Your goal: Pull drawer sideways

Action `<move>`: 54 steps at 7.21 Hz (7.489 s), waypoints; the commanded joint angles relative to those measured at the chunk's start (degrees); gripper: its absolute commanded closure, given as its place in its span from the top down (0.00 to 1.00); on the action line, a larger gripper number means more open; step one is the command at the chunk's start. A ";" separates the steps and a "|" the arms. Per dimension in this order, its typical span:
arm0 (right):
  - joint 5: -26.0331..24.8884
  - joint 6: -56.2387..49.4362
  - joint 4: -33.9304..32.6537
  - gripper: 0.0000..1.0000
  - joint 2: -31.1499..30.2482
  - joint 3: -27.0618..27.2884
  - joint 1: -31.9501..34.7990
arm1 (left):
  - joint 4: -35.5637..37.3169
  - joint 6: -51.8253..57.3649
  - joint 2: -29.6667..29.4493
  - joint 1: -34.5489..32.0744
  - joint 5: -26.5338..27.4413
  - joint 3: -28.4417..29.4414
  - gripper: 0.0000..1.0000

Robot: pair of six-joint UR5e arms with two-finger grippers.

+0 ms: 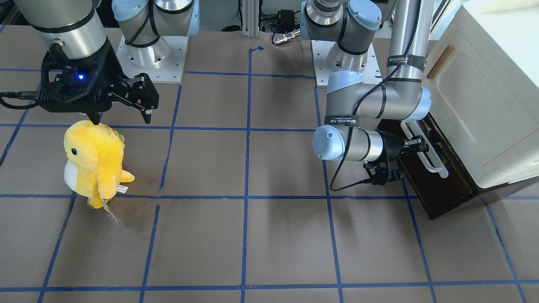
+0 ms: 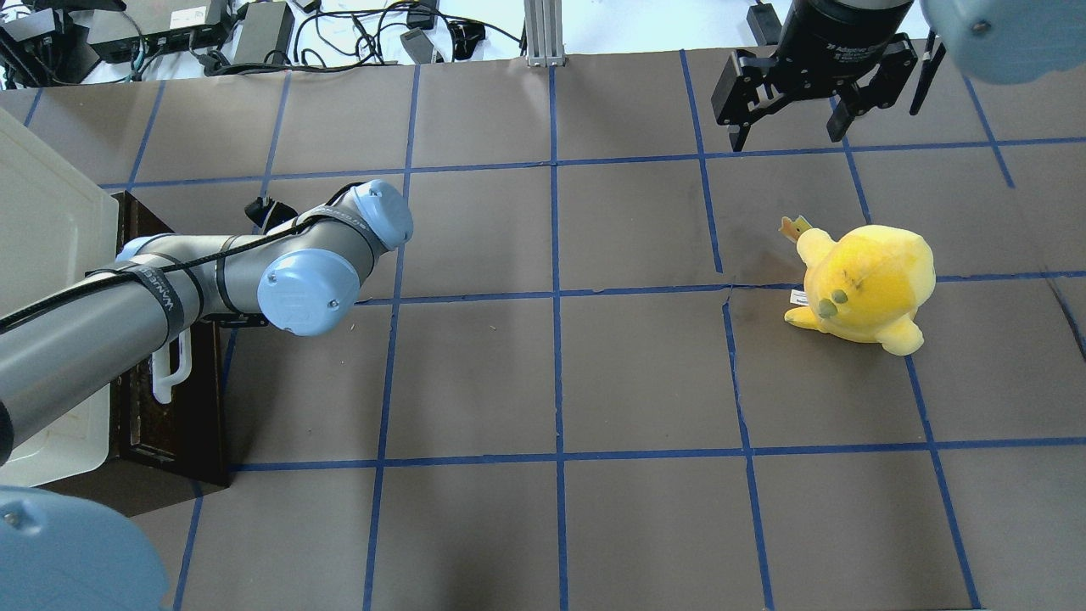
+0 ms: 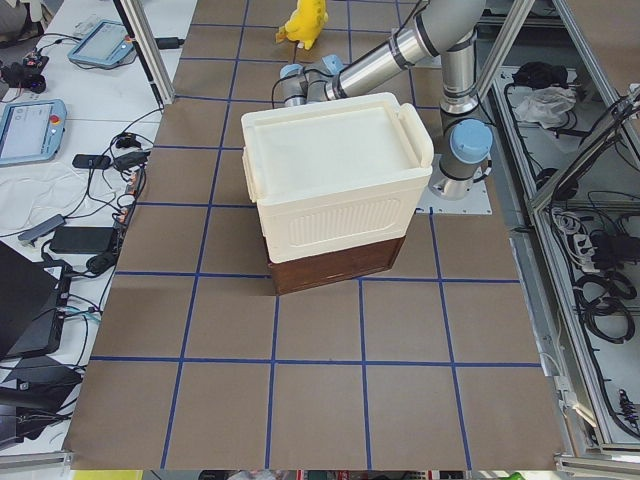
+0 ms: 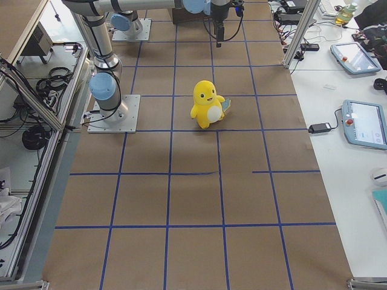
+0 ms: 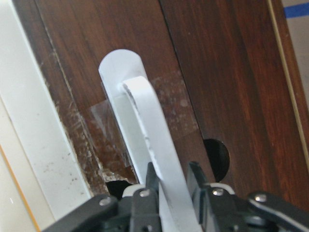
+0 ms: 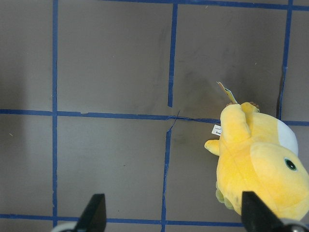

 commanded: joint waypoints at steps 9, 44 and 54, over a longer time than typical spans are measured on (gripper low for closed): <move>0.00 0.02 0.00 1.00 0.00 0.00 0.00 | -0.12 0.46 -0.02 -3.05 -2.53 1.94 0.30; 0.00 0.02 0.00 1.00 0.00 0.00 0.00 | -0.91 9.33 13.75 -10.35 -51.87 13.80 0.90; 0.00 0.02 0.00 1.00 0.00 0.00 0.00 | -13.56 21.99 25.47 0.38 -64.93 23.03 0.91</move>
